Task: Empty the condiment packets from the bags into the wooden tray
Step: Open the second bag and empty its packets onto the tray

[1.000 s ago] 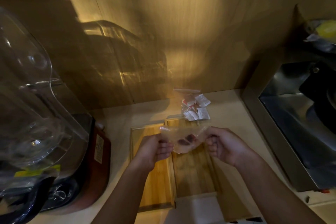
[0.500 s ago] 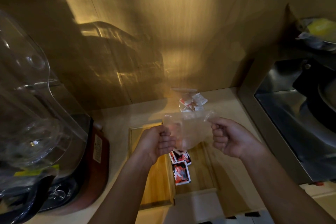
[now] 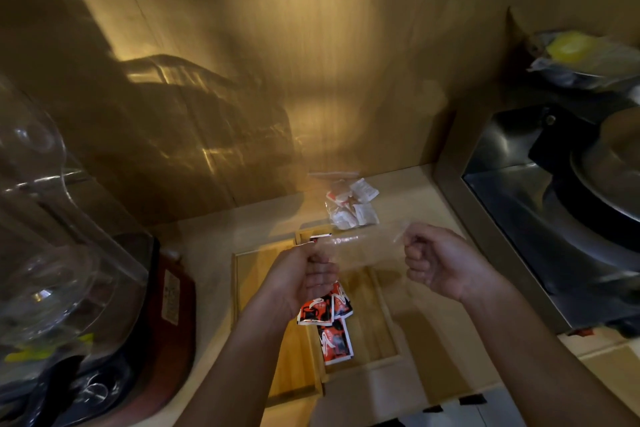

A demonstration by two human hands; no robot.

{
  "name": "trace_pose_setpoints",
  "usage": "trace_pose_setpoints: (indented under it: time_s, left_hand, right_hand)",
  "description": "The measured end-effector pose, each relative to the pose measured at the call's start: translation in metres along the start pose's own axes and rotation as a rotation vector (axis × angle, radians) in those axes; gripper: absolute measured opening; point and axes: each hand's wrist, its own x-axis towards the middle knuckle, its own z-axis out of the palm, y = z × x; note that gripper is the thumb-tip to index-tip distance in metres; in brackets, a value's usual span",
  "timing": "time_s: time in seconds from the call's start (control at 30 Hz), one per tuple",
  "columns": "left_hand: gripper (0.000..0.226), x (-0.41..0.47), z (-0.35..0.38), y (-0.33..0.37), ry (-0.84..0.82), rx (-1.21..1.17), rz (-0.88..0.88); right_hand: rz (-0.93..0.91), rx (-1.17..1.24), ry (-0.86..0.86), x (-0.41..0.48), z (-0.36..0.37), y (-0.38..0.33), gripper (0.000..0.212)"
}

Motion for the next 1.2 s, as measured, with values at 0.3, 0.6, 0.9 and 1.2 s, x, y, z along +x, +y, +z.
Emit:
trace_pose_setpoints:
  time_s: [0.3, 0.6, 0.9, 1.2]
  left_hand:
    - [0.032, 0.027, 0.052, -0.01, 0.014, 0.199, 0.297]
    - [0.033, 0.083, 0.102, -0.061, 0.02, 0.357, 0.25]
    - [0.028, 0.103, 0.121, -0.093, 0.04, 0.73, 0.124]
    - [0.029, 0.12, 0.101, -0.031, 0.05, 0.817, 0.147]
  right_hand:
    - [-0.17, -0.314, 0.182, -0.005, -0.055, 0.003, 0.017]
    - [-0.151, -0.373, 0.511, 0.025, -0.125, 0.048, 0.028]
    - [0.025, -0.678, 0.464, 0.055, -0.172, 0.088, 0.039]
    - [-0.109, -1.034, 0.393, 0.092, -0.137, 0.014, 0.012]
